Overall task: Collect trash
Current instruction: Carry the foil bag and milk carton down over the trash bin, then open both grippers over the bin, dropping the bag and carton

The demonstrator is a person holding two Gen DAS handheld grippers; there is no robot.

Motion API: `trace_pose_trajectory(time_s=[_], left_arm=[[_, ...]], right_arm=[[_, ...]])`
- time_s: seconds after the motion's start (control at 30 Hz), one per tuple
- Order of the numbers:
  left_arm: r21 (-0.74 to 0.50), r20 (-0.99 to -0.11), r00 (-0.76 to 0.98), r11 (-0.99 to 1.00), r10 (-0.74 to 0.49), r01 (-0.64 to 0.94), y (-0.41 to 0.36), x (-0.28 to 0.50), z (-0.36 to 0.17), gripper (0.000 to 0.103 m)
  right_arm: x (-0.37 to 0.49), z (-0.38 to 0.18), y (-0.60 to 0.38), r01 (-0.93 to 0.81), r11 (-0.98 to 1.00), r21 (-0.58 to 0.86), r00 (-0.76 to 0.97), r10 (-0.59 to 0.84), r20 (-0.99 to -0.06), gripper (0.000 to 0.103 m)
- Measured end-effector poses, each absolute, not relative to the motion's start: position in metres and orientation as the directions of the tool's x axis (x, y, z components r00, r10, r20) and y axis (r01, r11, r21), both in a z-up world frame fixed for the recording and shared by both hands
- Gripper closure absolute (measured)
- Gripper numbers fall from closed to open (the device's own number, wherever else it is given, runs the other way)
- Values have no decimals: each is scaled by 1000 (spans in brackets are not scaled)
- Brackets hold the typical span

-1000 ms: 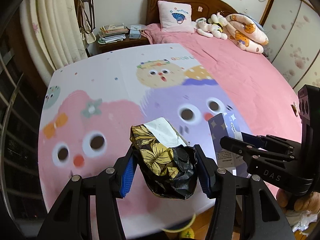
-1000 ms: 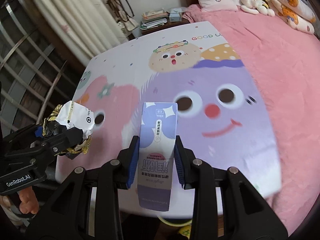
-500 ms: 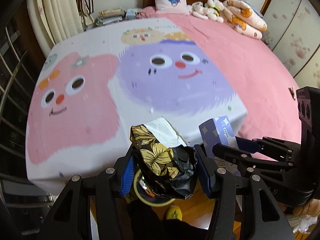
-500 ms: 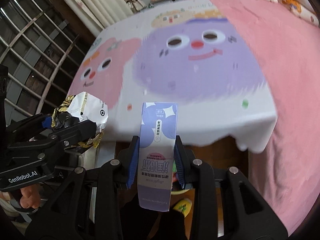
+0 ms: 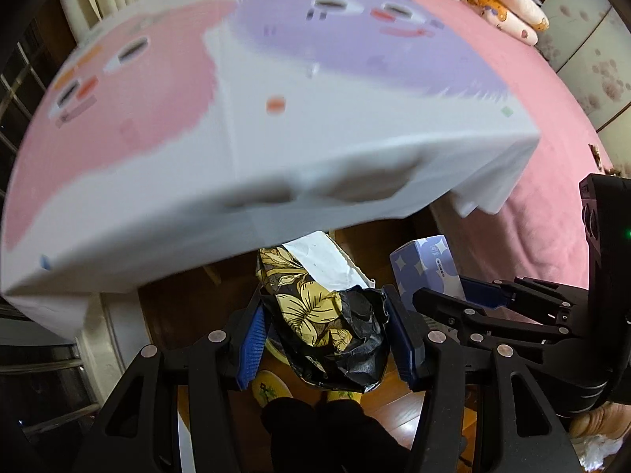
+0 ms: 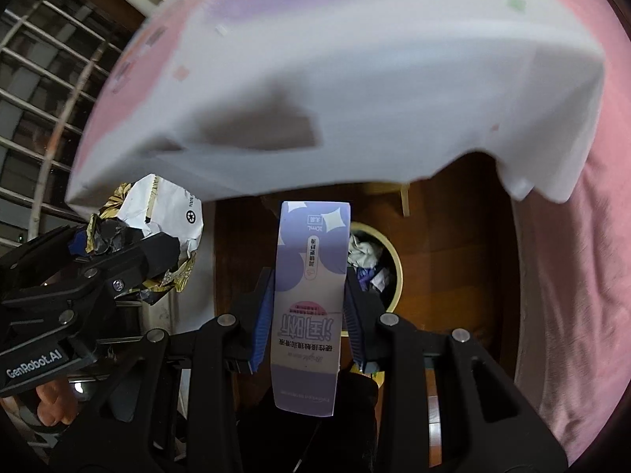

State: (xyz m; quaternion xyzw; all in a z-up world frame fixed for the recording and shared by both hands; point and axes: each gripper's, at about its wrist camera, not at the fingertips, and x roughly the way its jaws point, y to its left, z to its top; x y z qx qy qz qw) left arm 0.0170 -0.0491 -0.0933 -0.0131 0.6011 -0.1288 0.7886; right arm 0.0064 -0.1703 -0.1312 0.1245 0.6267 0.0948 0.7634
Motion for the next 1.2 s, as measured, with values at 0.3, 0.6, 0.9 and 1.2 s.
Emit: trace_pose_trajectory(time_s=[0.3, 0.6, 0.9, 1.2], left_arm=[[-191, -960, 165, 961, -226, 201, -39, 22, -211, 48], [-216, -966, 92, 951, -241, 221, -44, 12, -304, 46], [-204, -974, 57, 957, -220, 204, -33, 14, -351, 18], [-175, -974, 108, 966, -198, 190, -13, 14, -341, 13]], right_arm=[[2, -253, -163, 78, 957, 280, 122, 269, -955, 72], [-12, -348, -153, 104, 962, 253, 53, 248, -967, 71], [-18, -402, -153, 158, 961, 225, 7, 227, -974, 56], [-15, -392, -154, 147, 974, 174, 51, 168, -984, 49]])
